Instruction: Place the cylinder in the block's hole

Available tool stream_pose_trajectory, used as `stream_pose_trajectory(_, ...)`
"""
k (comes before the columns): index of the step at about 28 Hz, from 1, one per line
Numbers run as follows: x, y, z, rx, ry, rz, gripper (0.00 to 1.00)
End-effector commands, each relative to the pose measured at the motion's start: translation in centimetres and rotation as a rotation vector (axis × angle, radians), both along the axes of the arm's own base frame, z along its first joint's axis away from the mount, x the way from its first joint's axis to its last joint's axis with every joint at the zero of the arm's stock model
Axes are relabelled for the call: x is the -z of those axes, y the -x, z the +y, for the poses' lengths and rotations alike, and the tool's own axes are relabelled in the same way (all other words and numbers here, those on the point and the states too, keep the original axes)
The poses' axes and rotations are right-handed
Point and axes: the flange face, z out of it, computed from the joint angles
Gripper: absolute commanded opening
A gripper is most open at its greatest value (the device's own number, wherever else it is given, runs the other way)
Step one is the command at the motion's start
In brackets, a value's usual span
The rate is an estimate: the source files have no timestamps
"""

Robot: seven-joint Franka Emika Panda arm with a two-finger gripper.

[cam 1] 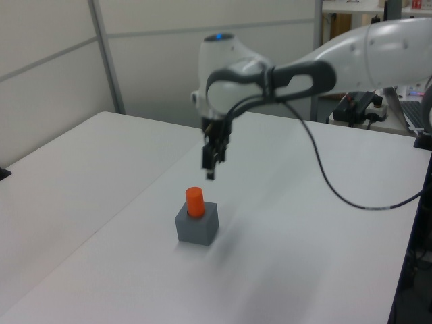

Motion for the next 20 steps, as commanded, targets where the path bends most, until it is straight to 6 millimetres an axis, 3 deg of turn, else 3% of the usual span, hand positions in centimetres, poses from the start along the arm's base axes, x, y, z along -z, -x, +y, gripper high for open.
stream_pose_trajectory(1, -3.0, 2.7, -1.6, 0.011, 0.058, 0.093, 1.0)
stream_pose_trajectory(10, -3.8, 3.8, -4.8, 0.139, 0.077, 0.137, 1.0)
stream_pose_trajectory(15, -4.2, 4.1, -5.9, 0.148, 0.091, 0.134, 1.0)
stream_pose_trajectory(20, -3.5, 3.9, -5.7, 0.145, 0.104, 0.145, 1.0)
